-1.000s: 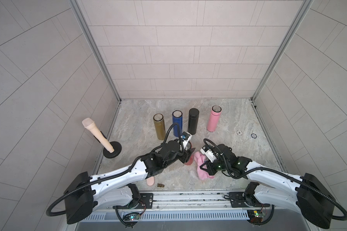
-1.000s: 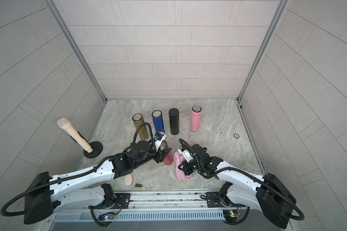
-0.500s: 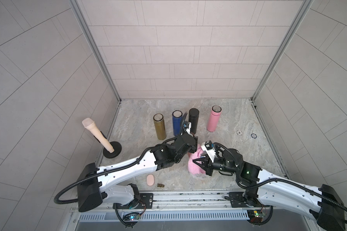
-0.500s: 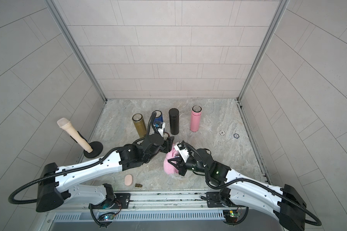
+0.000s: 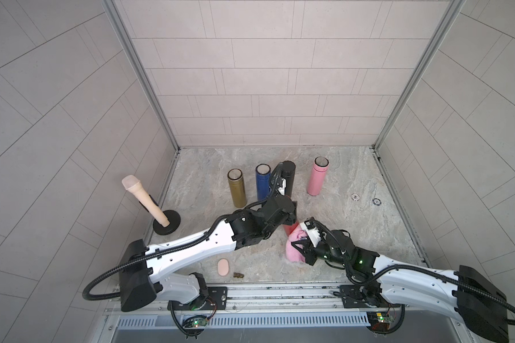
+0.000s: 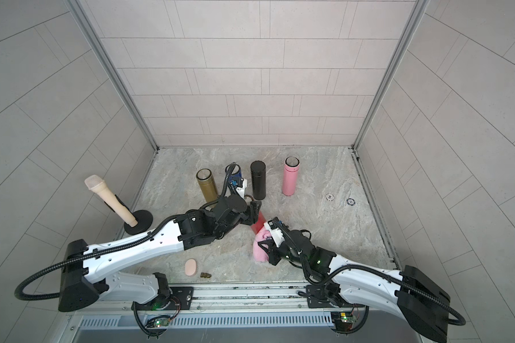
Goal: Wipe the surface of the thermos
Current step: Wipe the dirt from the surface of the thermos.
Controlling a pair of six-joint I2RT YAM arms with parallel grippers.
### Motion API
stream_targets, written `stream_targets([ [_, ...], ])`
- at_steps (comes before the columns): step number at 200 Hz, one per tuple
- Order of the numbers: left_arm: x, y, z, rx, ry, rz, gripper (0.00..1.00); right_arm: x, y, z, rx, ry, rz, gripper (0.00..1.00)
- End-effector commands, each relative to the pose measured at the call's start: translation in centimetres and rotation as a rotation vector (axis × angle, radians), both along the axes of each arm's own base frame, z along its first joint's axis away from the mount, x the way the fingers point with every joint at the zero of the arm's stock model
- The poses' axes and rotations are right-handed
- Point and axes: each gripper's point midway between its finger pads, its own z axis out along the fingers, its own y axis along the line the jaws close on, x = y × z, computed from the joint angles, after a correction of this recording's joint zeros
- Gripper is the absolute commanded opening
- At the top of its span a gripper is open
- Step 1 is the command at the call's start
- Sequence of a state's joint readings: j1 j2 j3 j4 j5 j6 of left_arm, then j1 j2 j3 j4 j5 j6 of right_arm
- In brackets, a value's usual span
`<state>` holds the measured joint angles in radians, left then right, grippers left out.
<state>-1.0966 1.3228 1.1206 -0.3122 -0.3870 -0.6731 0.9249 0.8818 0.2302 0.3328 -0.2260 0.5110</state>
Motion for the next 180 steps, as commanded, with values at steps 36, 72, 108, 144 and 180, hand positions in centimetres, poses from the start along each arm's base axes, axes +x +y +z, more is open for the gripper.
stream_targets([
  [36, 0.2, -2.4, 0.2, -0.031, 0.027, -0.023, 0.0, 0.2, 0.0, 10.5, 0.179, -0.176, -0.002, 0.0],
  [72, -0.3, -3.0, 0.3, 0.024, 0.022, -0.098, 0.0, 1.2, 0.0, 6.8, 0.078, -0.092, -0.052, 0.0],
  [108, -1.2, -2.1, 1.3, 0.149, -0.017, -0.198, 0.0, 1.0, -1.1, 0.7, -0.025, 0.07, -0.114, 0.0],
  [144, -2.6, -1.0, 0.9, 0.28, -0.093, -0.355, 0.0, 1.9, -4.2, -0.1, -0.083, 0.08, -0.245, 0.0],
  [180, -5.6, -2.0, 1.0, 0.232, -0.242, -0.605, 0.0, 4.1, -6.4, -1.0, -0.062, 0.22, -0.323, 0.0],
])
